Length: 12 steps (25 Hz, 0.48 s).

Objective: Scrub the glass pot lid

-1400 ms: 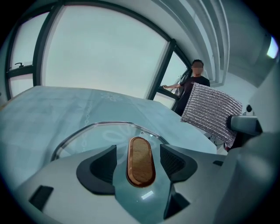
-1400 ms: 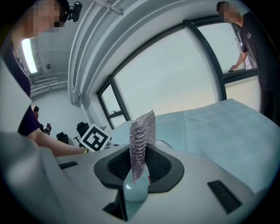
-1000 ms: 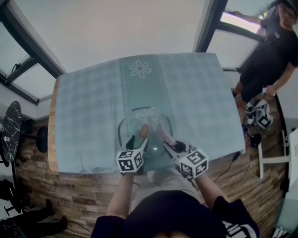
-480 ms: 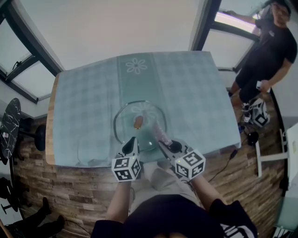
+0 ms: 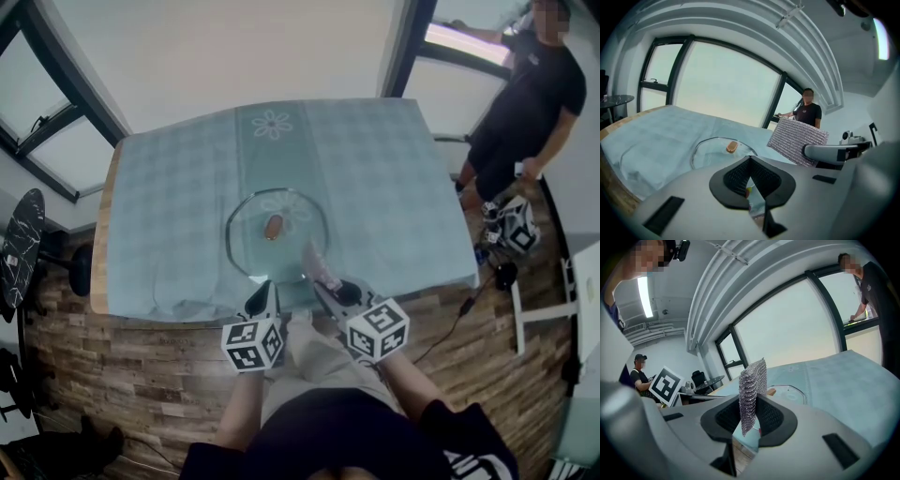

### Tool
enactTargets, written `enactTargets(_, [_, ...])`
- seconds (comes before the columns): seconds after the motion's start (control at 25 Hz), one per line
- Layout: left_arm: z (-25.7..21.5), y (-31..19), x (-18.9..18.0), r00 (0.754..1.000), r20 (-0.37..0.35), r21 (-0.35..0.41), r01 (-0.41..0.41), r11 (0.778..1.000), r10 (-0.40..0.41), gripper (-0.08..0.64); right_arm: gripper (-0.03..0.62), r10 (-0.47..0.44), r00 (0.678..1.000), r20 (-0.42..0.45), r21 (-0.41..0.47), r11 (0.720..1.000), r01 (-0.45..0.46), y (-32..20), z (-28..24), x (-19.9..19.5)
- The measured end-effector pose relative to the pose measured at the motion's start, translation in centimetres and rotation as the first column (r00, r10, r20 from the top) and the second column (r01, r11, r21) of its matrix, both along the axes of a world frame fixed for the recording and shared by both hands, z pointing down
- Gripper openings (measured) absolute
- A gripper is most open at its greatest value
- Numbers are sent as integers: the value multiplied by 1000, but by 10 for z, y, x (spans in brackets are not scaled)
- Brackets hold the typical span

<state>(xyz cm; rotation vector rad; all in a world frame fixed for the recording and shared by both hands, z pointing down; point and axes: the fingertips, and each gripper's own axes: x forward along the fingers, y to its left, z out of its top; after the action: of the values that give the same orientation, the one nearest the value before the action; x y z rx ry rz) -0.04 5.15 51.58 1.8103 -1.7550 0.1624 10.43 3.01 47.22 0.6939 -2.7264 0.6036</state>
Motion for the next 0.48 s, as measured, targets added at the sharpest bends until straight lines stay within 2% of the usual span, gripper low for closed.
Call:
enactTargets(0.32, [-3, 42, 14, 999, -45, -2, 12, 1000, -12, 2, 83, -28, 1000, -11, 27, 999, 29, 39, -3, 9])
enactTargets(0.48, [-8, 59, 15, 999, -39, 11, 12, 1000, -12, 2, 83, -37, 999, -15, 39, 999, 38, 54, -6, 11])
